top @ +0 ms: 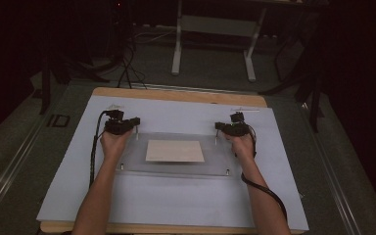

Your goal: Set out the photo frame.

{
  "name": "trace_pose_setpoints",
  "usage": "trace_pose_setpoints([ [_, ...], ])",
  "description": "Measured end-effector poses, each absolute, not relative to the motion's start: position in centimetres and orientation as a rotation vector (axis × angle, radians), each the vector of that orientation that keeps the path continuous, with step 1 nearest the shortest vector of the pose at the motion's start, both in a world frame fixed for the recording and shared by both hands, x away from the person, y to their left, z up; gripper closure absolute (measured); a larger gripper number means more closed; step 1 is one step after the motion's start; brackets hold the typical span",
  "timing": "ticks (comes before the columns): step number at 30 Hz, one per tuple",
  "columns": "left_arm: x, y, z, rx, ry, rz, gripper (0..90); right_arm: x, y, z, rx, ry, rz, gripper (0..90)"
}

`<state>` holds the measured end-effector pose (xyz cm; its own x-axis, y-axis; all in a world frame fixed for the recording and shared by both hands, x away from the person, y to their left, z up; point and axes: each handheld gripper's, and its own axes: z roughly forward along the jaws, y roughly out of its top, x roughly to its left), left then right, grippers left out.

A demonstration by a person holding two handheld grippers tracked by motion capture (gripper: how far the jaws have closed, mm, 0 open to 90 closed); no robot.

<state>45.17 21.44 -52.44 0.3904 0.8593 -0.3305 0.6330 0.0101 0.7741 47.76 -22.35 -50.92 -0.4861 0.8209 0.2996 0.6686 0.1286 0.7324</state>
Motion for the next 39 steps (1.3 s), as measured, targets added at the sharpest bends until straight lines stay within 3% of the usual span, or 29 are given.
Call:
trace_pose_setpoints([
  [4,45.4,21.4,-52.5,1.69,1.345,0.289,85.5,47.9,-22.2,-50.9,1.48,2.218,1.273,84.5],
  [13,45.7,21.3,-52.4,1.696,1.363,0.272,85.4,46.2,-23.6,-49.4,1.409,2.169,1.275,70.6],
  [35,46.1,21.3,-52.3,1.705,1.372,0.249,85.4,40.1,-25.2,-50.0,1.161,2.22,1.205,65.0],
  [39,46.2,21.4,-52.3,1.711,1.373,0.246,85.3,39.4,-25.5,-50.2,1.119,2.228,1.192,69.1],
])
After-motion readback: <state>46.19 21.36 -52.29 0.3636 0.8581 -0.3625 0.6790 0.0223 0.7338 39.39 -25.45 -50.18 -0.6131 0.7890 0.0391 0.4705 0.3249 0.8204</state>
